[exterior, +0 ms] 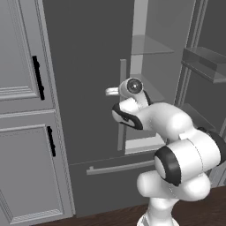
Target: Take the strawberry from the fridge and place it on top of the pancake, located on the dining counter.
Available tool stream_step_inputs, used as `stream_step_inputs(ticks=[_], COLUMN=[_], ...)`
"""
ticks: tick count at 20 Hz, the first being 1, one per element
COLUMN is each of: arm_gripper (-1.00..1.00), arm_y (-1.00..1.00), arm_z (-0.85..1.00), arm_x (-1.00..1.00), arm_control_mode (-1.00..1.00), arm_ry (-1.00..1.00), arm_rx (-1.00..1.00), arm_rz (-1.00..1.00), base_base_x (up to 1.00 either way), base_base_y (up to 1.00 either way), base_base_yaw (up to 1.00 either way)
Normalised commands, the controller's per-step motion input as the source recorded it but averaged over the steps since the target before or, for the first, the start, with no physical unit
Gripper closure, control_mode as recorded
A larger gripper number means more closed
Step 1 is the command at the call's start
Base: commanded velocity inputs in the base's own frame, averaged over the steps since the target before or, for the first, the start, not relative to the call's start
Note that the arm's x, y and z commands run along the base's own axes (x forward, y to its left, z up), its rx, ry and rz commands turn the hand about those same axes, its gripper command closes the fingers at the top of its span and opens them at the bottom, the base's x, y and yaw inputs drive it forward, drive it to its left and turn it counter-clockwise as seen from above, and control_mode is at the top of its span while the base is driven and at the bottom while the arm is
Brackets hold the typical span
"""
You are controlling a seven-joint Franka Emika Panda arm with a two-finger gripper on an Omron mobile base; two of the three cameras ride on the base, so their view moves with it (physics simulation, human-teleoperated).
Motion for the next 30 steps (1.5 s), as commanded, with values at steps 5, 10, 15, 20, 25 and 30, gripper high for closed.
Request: stream_step_inputs(ticks=[5, 10, 15, 20, 25, 30], arm_gripper=[1.00, 1.00, 1.00, 1.00, -1.00, -1.00], arm_y=[0.11, 0.12, 0.19, 0.43, 0.47, 0.24], arm_z=[0.00, -0.02, -0.14, -0.03, 0.00, -0.01], arm_x=[-0.51, -0.83, -0.79, -0.76, -0.78, -0.16], arm_control_mode=[-1.00, -1.00, -1.00, -1.00, -1.00, -1.00], arm_ry=[0.00, 0.01, 0.07, 0.00, 0.00, 0.00], arm_rx=[0.00, 0.00, 0.00, 0.00, 0.00, 0.00], arm_rz=[-0.18, -0.27, -0.28, -0.18, -0.13, -0.04], base_base_x=[0.00, 0.00, 0.00, 0.00, 0.00, 0.00], base_base_y=[0.00, 0.00, 0.00, 0.00, 0.00, 0.00], base_base_yaw=[0.00, 0.00, 0.00, 0.00, 0.00, 0.00])
